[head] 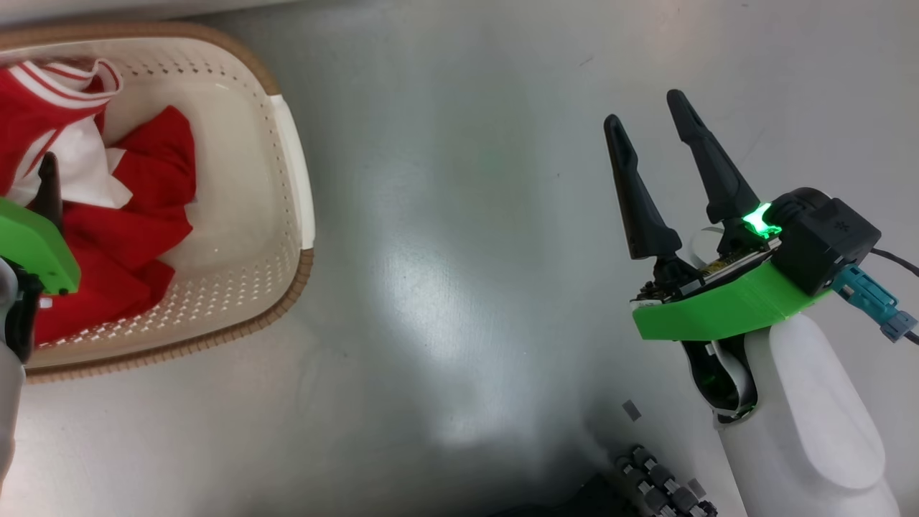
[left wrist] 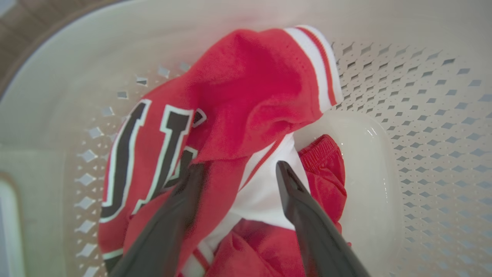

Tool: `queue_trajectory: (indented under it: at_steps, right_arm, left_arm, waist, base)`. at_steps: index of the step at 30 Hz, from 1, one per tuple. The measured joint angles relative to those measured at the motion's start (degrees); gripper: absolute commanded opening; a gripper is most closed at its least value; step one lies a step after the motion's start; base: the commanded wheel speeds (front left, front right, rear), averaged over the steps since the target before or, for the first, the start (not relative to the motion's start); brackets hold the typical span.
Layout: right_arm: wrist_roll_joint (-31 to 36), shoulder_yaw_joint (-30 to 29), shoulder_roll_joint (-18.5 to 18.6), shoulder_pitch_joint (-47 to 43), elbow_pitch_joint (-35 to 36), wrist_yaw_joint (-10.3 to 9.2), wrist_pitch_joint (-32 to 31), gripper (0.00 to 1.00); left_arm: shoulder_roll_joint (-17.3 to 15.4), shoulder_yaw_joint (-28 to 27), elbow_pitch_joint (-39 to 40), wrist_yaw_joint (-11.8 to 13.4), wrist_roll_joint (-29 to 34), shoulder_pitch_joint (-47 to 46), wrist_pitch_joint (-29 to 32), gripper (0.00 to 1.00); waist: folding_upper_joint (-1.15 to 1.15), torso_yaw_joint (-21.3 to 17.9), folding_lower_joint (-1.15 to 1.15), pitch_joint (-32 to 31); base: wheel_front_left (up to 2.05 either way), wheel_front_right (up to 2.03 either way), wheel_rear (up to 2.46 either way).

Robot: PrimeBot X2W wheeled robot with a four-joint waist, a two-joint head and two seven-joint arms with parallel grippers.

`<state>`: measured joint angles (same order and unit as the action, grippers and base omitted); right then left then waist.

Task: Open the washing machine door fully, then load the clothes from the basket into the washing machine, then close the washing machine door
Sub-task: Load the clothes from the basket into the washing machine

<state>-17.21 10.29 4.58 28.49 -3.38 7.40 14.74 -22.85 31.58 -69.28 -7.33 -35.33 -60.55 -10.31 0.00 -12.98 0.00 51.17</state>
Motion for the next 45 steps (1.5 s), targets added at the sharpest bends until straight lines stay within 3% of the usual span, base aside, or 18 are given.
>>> queue_trajectory:
  at_steps: [12, 17, 18, 20, 33, 45]
  right_arm:
    - [0.60, 0.29, -0.43, 0.00, 0.47, 0.00, 0.00, 1.00]
    - [0.68, 0.44, -0.45, -0.01, 0.59, 0.00, 0.00, 1.00]
    - [0.71, 0.46, -0.45, -0.01, 0.58, 0.00, 0.00, 1.00]
    - [0.75, 0.57, -0.47, -0.01, 0.58, 0.00, 0.00, 1.00]
    - [0.76, 0.83, -0.64, 0.00, 0.04, 0.00, 0.00, 1.00]
    - [0.12, 1.97, -0.32, 0.00, -2.30, 0.00, 0.00, 1.00]
  left_arm:
    - [-0.93, 5.78, -1.86, 0.00, -1.07, -2.32, 5.72, 1.00]
    - [-1.12, 6.69, -2.90, 0.80, 0.40, -3.62, 4.97, 1.00]
    - [-1.10, 6.75, -3.01, 0.79, 0.38, -3.66, 5.22, 0.85]
    - [-1.05, 6.95, -3.27, 0.77, 0.38, -3.66, 5.28, 0.00]
    - [0.80, 7.40, -3.92, 0.45, -0.83, -3.44, 3.03, 0.00]
    - [3.60, 7.88, -0.53, 0.01, -5.36, 3.51, -2.59, 0.00]
  waist:
    - [0.00, -1.04, 0.00, 1.69]
    - [0.00, -1.37, 0.00, 2.35]
    - [0.00, -1.44, 0.00, 2.38]
    - [0.00, -1.51, 0.00, 2.36]
    - [0.00, -0.59, 0.00, 0.58]
    - [0.00, 0.83, 0.00, -6.40]
  base:
    - [0.00, 0.00, 0.00]
    - [0.00, 0.00, 0.00]
    - [0.00, 0.00, 0.00]
    - [0.00, 0.00, 0.00]
    - [0.00, 0.00, 0.00]
    - [0.00, 0.00, 0.00]
